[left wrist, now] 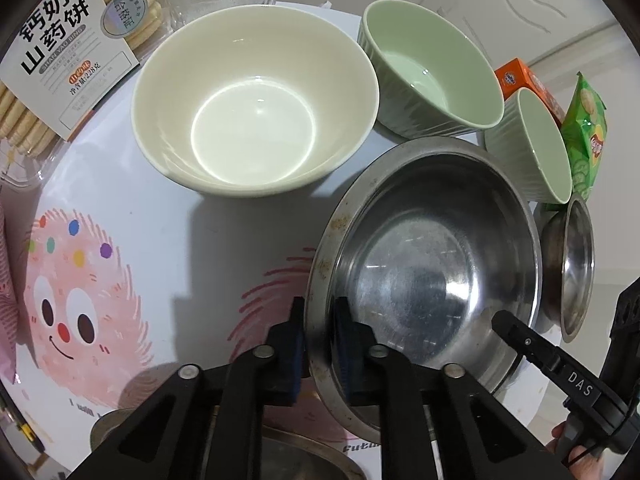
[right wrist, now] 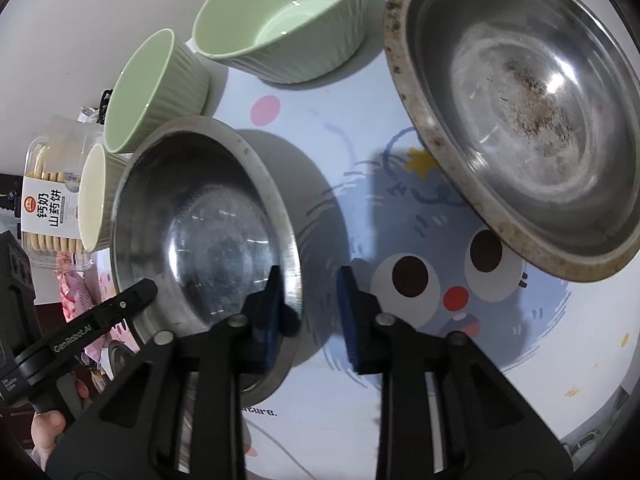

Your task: Organize plates and bowls

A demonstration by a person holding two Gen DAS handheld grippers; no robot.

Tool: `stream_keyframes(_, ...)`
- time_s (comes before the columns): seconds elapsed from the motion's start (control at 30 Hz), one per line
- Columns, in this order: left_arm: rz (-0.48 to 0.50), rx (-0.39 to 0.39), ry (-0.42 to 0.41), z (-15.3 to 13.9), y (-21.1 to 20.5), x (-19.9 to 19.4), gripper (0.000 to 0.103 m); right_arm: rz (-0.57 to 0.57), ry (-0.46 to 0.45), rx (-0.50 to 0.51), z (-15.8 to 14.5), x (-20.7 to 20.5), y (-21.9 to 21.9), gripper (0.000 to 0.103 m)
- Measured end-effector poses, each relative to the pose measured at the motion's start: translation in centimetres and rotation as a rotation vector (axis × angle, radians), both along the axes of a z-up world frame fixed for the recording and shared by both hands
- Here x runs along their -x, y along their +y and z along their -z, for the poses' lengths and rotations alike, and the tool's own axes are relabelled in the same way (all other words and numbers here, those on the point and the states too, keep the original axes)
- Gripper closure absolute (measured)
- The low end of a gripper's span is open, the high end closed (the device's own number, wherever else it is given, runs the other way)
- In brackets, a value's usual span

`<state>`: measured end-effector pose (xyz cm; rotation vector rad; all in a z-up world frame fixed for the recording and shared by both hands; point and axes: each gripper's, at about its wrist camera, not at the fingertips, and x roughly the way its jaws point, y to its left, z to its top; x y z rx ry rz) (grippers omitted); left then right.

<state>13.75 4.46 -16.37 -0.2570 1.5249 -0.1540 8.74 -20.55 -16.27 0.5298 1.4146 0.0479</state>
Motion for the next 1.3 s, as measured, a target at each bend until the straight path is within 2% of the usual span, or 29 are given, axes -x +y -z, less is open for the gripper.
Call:
stream_keyframes(0.03, -0.002, 0.003, 0.002, 0.1, 0.0, 0.0, 0.091, -0.008, -0.009, -0.007, -0.1, 0.0, 0.1, 0.089)
stream_keyframes(0.07, -0.004, 0.002, 0.001, 0.2, -0.1, 0.0, 0.091, -0.017, -0.015, -0.002, -0.3, 0.1, 0.4, 0.092)
stream_keyframes(0.33, 0.006, -0.003, -0.038, -0.8, -0.7, 0.7, 0.091, -0.015, -0.05, 0.011, -1.3, 1.1, -0.1, 0.092)
stream_keyframes(0.57, -0.004, 0.005, -0.082, -3.3, -0.5, 2.4, 0.092, -0.024, -0.091, 0.015, -3.0, 1.9, -0.1, 0.091)
stream_keyframes(0.73, -0.034, 0.003, -0.121, -7.0, 2.4, 4.9, 0.091, -0.067, -0.133, -0.001, -5.5, 3.4, 0.7, 0.091)
stream_keyframes(0.97, -0.127, -0.032, -0.147, -9.5, 7.8, 10.3, 0.091, -0.19, -0.163, -0.046, -7.7, 6.0, 5.3, 0.091)
stream_keyframes(1.2, -0.246, -0.061, -0.099, -7.6, 13.0, 16.3, 0.089, -0.352, -0.138, -0.069, -6.6, 8.3, 10.8, 0.091)
stream_keyframes(1.3, -0.268, -0.095, -0.082, -6.4, 13.4, 17.6, 0.087, -0.408, -0.116, -0.061, -5.6, 9.0, 12.7, 0.091)
